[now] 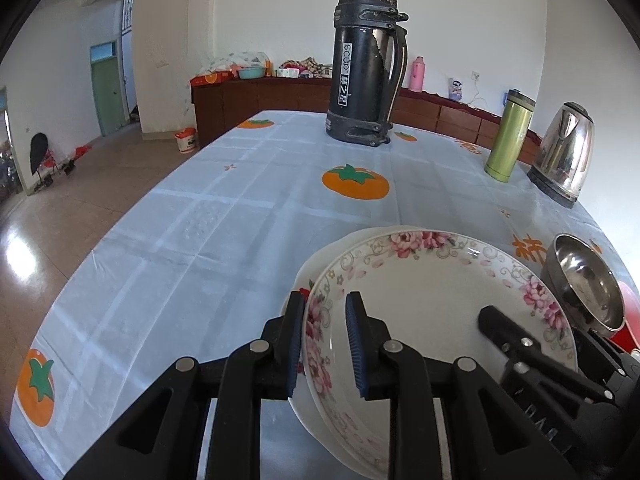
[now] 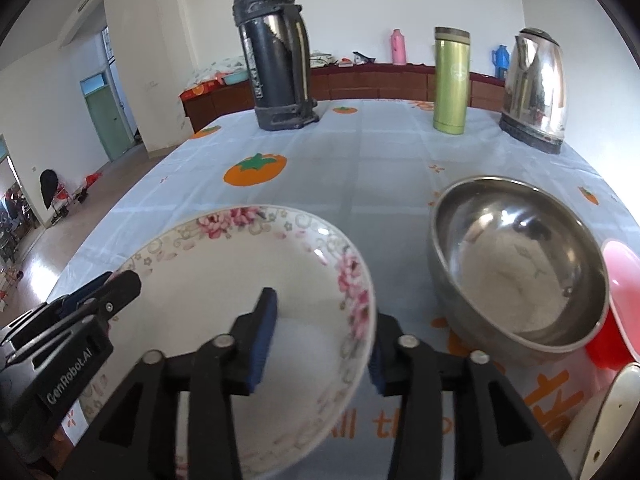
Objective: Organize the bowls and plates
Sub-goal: 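Lift the pink-floral plate with both tools and carry it over the red-flower plate, then lower the pink-floral plate onto the stack and open both tools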
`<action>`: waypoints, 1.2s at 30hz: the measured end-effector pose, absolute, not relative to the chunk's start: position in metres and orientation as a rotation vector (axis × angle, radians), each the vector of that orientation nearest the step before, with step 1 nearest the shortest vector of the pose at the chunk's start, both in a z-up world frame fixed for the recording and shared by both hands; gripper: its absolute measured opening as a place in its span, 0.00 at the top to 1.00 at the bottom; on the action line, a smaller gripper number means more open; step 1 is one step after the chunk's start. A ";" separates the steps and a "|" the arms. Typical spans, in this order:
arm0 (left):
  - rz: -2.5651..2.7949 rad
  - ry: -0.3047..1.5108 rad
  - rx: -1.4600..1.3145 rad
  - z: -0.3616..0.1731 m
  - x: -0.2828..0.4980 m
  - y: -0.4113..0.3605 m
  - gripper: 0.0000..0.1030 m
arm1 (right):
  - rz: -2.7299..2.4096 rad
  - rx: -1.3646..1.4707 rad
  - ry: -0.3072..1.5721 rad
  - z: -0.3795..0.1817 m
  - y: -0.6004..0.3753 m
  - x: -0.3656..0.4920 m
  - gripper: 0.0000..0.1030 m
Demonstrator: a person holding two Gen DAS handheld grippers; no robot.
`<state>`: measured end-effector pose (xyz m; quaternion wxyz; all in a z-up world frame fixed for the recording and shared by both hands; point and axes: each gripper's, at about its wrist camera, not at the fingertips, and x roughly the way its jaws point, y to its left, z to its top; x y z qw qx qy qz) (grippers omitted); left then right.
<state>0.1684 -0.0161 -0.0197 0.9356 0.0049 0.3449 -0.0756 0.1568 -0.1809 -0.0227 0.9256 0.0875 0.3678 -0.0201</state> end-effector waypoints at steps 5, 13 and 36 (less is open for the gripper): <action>-0.131 0.684 0.050 -0.020 0.169 -0.019 0.77 | -0.018 0.229 0.730 -0.022 -0.187 0.153 0.49; -0.133 0.672 0.015 -0.020 0.168 -0.014 0.77 | -0.025 0.259 0.587 -0.003 -0.190 0.119 0.49; -0.107 0.565 0.073 -0.009 0.139 -0.018 0.77 | -0.222 0.213 0.612 -0.006 -0.210 0.077 0.62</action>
